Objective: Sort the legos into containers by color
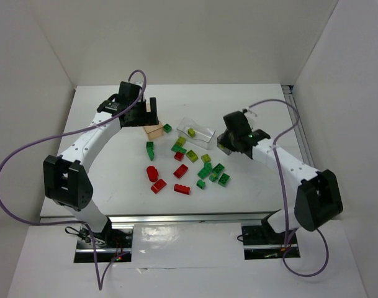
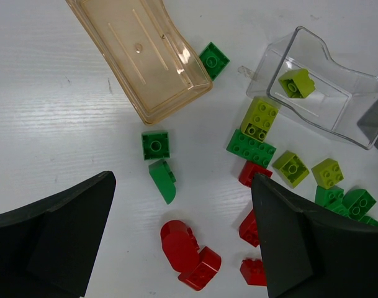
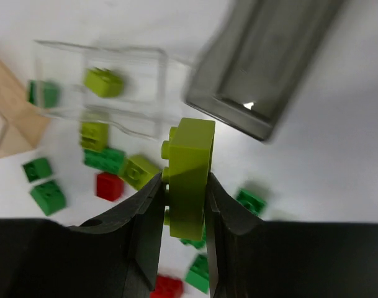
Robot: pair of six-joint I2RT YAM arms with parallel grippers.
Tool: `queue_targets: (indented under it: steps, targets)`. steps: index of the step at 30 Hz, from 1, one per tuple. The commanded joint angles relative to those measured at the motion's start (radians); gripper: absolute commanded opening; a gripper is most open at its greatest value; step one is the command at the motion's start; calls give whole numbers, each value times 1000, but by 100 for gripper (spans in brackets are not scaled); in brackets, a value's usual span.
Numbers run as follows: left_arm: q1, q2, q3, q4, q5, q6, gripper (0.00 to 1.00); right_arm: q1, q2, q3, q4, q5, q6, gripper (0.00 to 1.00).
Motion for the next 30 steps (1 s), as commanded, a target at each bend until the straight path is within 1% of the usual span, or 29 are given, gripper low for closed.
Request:
queue_targets:
  steps: [1,2,3,5,6,9,10,11,13,14,15,16,17,19,20,21,22,23,25,26,27,28,29,30]
  targets:
    - [1,7,23,-1,-11,-24,100,37,144,177,28,56,-138,18]
    - [1,-3,11,-1,-11,-24,100,48,184,255,43,56,-157,18]
    - [1,-3,10,-1,-11,-24,100,48,260,293,55,41,-179,18]
    - [1,-16,0,-1,-20,-24,100,48,336,369,66,30,-220,18]
    - [1,-16,0,-1,-20,-24,100,48,401,436,66,18,-242,19]
    - [1,-16,12,-10,-20,-24,100,57,477,547,75,-4,-253,19]
    - [1,-16,12,-10,-20,-24,100,57,511,566,85,-4,-253,23]
    - [1,-16,12,-10,-20,-24,100,57,525,583,85,-13,-253,30]
    - [1,-16,12,-10,-20,-24,100,57,546,632,76,-13,-253,46]
    - [1,-16,12,-19,-20,-24,100,67,546,644,62,-24,-253,59]
    - [1,-25,12,-19,-20,-24,100,67,546,644,62,-24,-253,69]
    - [1,-25,12,-19,-20,-24,100,67,546,644,62,-24,-253,76]
    - [1,-25,12,-19,-20,-24,100,67,523,632,62,-12,-253,79]
    - [1,-25,12,-19,-20,-24,100,76,497,588,42,-1,-244,79]
    - [1,-25,12,-19,-20,-24,100,85,452,563,42,16,-244,75]
    - [1,-25,12,-19,-33,-24,100,85,424,533,42,28,-244,68]
    - [1,-25,12,-19,-33,-24,100,102,393,497,66,49,-244,51]
    - [1,-25,21,-30,-33,-24,100,122,364,419,78,50,-244,44]
    - [1,-25,32,-30,-33,-24,100,146,283,339,120,50,-288,39]
    - [1,-25,32,-30,-33,-24,100,162,263,272,132,33,-308,37]
    - [1,-25,32,-30,-42,-24,100,188,238,249,132,22,-348,37]
    - [1,-25,32,-30,-51,-24,100,200,238,232,143,10,-363,41]
    - [1,-25,32,-30,-51,-24,100,224,238,222,131,10,-397,54]
    - [1,-25,32,-30,-51,-24,100,237,253,213,131,10,-415,60]
